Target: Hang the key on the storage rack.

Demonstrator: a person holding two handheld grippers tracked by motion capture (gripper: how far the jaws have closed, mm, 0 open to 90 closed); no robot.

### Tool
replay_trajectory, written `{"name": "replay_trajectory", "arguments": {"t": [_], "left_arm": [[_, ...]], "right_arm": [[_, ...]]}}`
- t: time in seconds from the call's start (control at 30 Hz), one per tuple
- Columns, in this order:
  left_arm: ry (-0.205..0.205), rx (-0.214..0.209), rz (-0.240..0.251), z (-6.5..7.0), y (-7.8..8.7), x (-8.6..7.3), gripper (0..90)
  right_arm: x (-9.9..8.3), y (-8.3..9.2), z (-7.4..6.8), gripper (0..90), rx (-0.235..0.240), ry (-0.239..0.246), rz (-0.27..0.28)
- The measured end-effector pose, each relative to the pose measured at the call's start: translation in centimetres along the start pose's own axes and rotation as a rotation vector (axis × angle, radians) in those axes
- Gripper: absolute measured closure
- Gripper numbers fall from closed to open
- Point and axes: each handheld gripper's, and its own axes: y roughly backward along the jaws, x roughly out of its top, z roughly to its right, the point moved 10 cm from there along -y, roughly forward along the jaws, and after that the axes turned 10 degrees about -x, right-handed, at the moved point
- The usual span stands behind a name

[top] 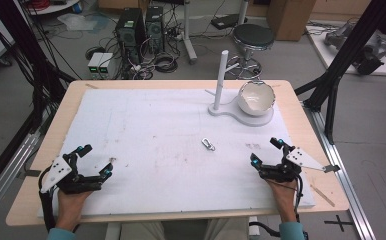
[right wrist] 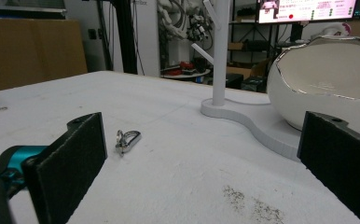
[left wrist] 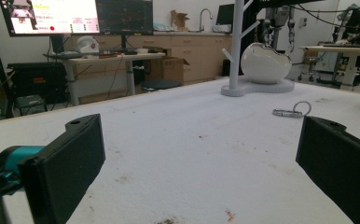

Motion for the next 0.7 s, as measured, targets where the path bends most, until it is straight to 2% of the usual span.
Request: {"name": "replay_trajectory", "arguments": {"t": [0.17, 0.27, 0.37, 0.57, 0.63, 0.7], "left_arm": [[-0.001, 0.002, -0.001, 0.03, 0.01, -0.01, 1.7], [-0.010, -0.001, 0.000, 0.13, 0.00, 0.01, 1.7], [-0.014, 0.002, -0.006, 0.16, -0.08, -0.02, 1.7], [-0.014, 0.002, -0.006, 0.12, -0.07, -0.01, 1.7], [-0.016, 0.003, -0.008, 0.13, -0.06, -0.02, 1.7], [-0.010, 0.000, -0.006, 0.12, -0.08, -0.02, 1.7]], "right_arm": [[-0.02, 0.03, -0.06, 0.5, -0.001, 0.009, 0.001], [0.02, 0.02, -0.02, 0.5, -0.006, -0.001, 0.004], [-0.01, 0.01, -0.08, 0.5, 0.000, 0.014, 0.003], [0.05, 0.01, -0.05, 0.5, 0.000, 0.002, 0.006], [-0.02, -0.25, 0.37, 0.5, -0.013, -0.022, -0.019], [-0.03, -0.40, 0.42, 0.5, -0.017, -0.014, -0.047]]}}
